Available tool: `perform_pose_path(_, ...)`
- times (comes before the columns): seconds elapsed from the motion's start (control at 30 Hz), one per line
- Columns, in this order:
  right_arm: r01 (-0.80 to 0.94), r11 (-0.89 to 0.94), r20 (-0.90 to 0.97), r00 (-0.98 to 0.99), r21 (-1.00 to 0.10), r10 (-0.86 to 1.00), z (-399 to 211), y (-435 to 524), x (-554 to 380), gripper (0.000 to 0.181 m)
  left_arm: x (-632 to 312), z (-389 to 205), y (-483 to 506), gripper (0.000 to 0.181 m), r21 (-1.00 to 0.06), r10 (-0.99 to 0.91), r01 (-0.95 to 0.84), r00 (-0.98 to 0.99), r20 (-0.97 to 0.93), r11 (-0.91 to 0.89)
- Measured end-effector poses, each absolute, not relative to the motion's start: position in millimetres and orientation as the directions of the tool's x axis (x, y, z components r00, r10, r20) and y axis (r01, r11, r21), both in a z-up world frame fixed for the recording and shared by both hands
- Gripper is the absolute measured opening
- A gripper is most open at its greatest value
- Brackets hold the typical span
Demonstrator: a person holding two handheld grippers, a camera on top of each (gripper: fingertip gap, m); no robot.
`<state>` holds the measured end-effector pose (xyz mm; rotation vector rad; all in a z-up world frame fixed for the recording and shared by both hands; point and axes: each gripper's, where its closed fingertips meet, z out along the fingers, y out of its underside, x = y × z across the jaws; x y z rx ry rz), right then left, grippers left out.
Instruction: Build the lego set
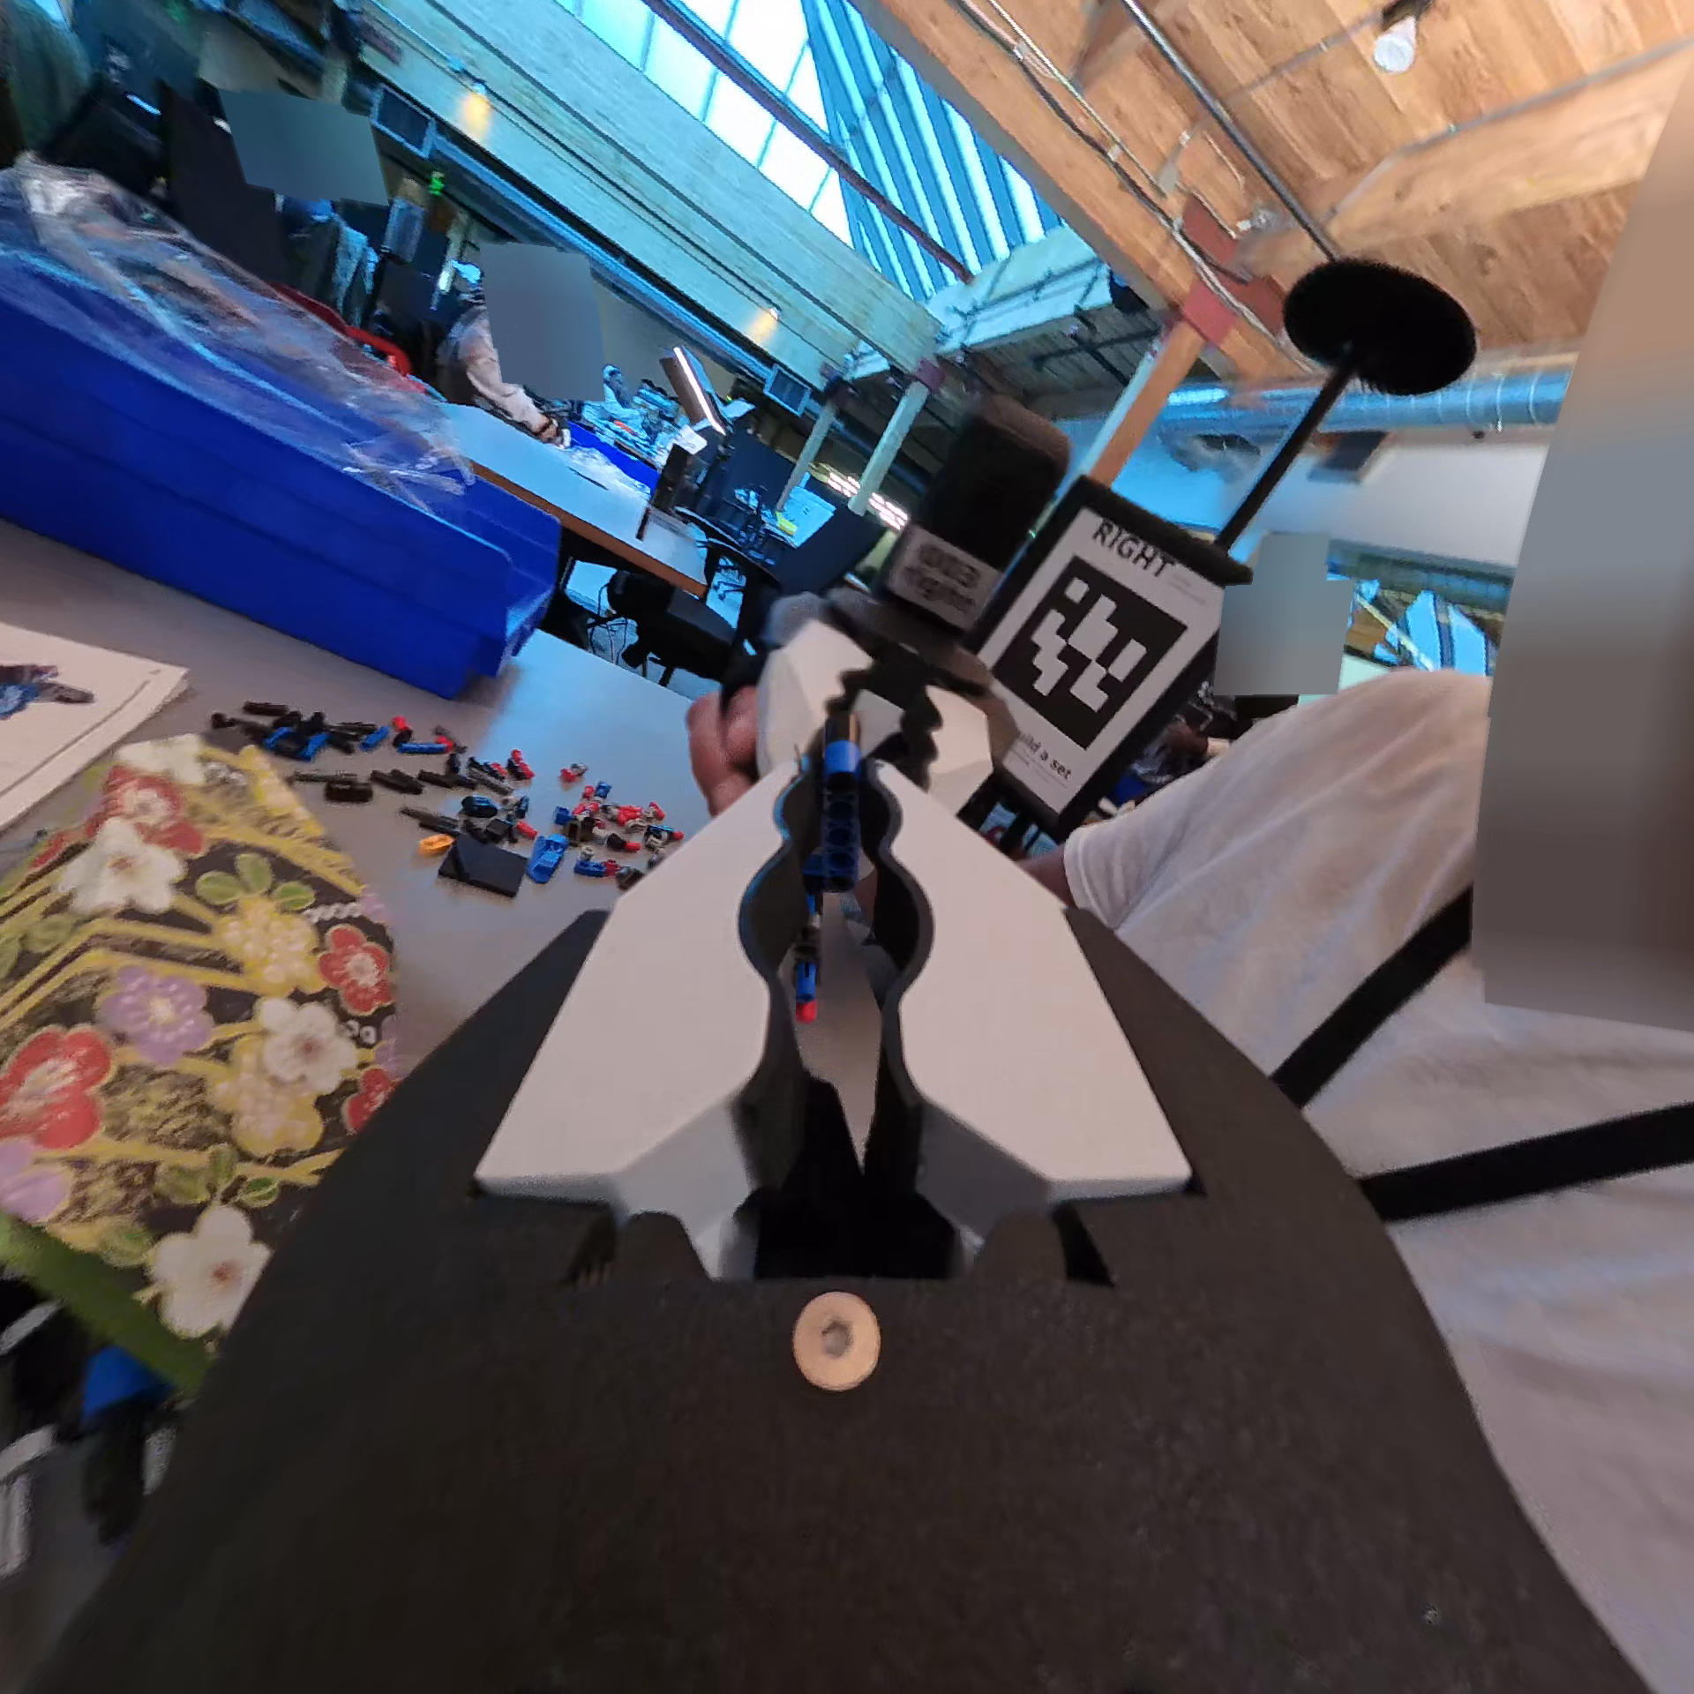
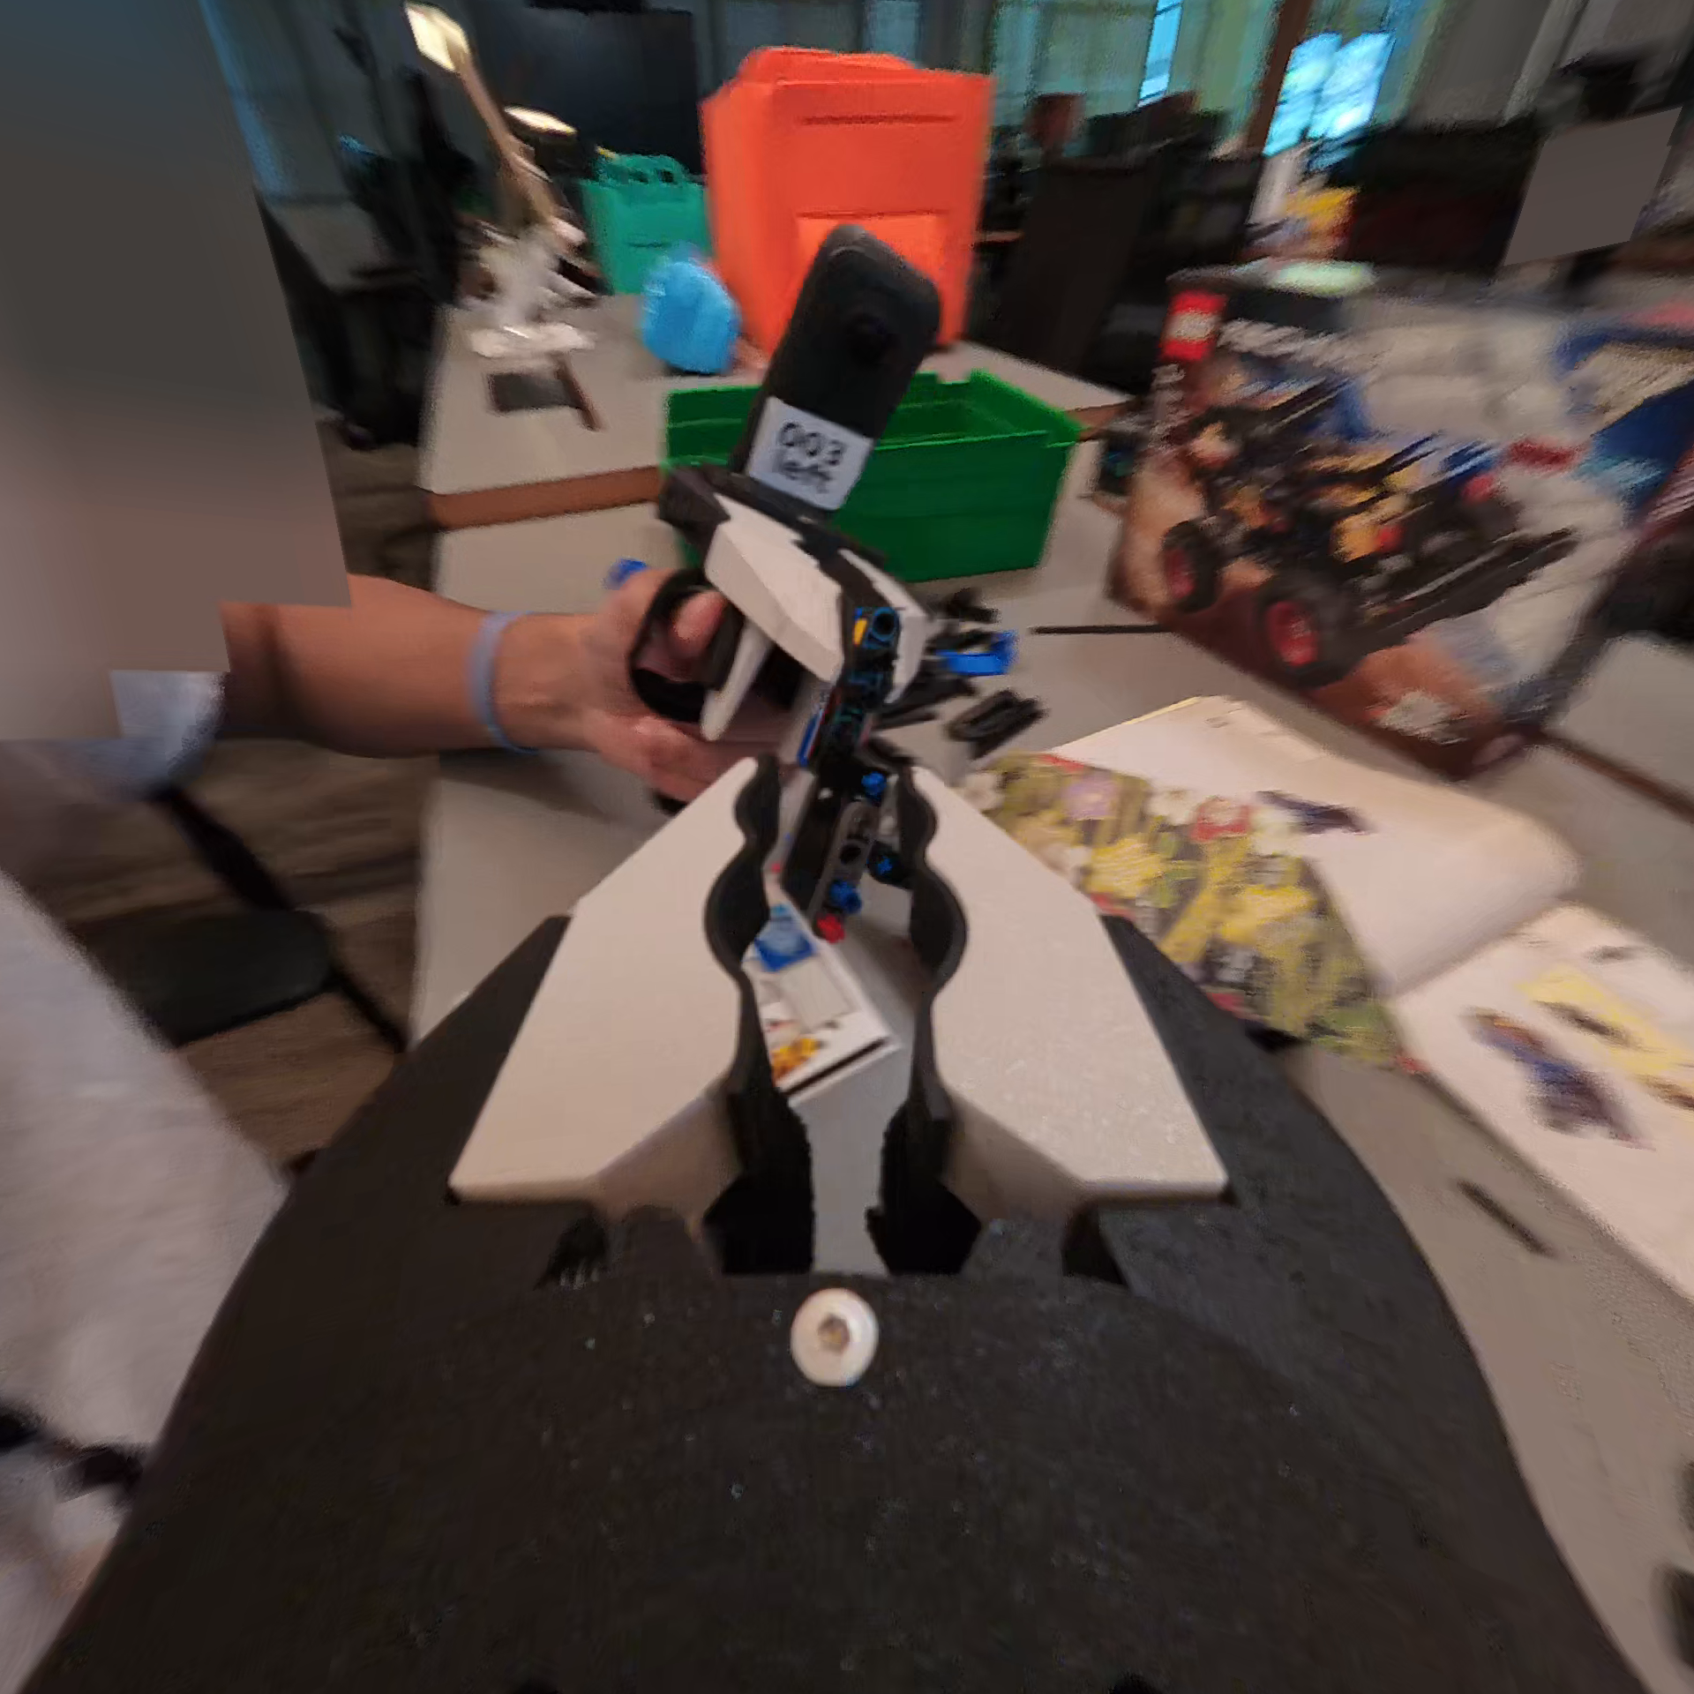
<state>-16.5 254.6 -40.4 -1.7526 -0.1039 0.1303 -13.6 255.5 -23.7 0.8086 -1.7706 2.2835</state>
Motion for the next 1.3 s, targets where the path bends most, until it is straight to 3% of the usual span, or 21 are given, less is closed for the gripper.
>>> perform_pose_path(0.1,-0.191,-0.165,-0.232,0.930,-0.968,0.284,-34,250,-24,0.024,-22,-25,247,0.005,-0.900,-0.223,-0.370,-0.880,0.419,-0.230)
perform_pose_path(0.37,-0.148,-0.179,-0.198,0.929,-0.973,0.312,-49,255,-28,0.007,-21,-38,239,0.005,-0.932,-0.290,-0.328,-0.887,0.359,-0.151)
perform_pose_path(0.93,-0.289,-0.188,-0.343,0.843,-0.939,0.415,-49,247,-27,0.006,-23,-38,240,0.005,-0.939,-0.283,-0.322,-0.896,0.344,-0.120)
perform_pose_path(1.3,-0.260,-0.166,-0.307,0.855,-0.951,0.417,-45,245,-28,0.007,-26,-39,234,0.005,-0.930,-0.254,-0.338,-0.895,0.365,-0.146)
